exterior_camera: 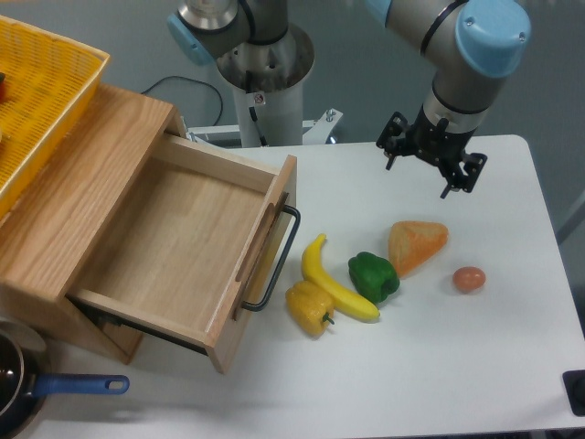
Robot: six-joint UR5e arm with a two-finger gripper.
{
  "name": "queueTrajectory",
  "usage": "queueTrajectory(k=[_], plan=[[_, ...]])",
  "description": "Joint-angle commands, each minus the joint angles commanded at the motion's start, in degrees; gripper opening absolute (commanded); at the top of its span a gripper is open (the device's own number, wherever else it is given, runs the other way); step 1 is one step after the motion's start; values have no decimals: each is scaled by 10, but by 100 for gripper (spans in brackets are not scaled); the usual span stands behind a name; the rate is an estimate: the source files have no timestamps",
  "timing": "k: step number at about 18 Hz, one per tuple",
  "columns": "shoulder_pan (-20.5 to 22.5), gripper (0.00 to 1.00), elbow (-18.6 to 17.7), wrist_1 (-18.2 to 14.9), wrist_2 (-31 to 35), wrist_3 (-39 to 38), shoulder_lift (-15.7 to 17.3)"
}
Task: Pick up the banana
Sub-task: 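Move the gripper down toward the yellow banana beside the green pepper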
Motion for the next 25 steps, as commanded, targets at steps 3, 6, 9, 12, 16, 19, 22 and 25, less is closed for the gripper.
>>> queueTrajectory(k=[3,6,9,12,16,19,22,25], plan=[[0,100,-10,2,-3,-1,0],[-2,100,-12,1,-3,-5,0],[-4,100,-25,2,-1,-6,0],[-4,100,-39,5,0,-28,5],[-8,100,-43,7,-3,-113,-1],[-12,100,-43,11,-4,-163,-8],[-14,100,-52,47,-9,-254,-27],[-22,100,-56,99,-9,-349,-54]])
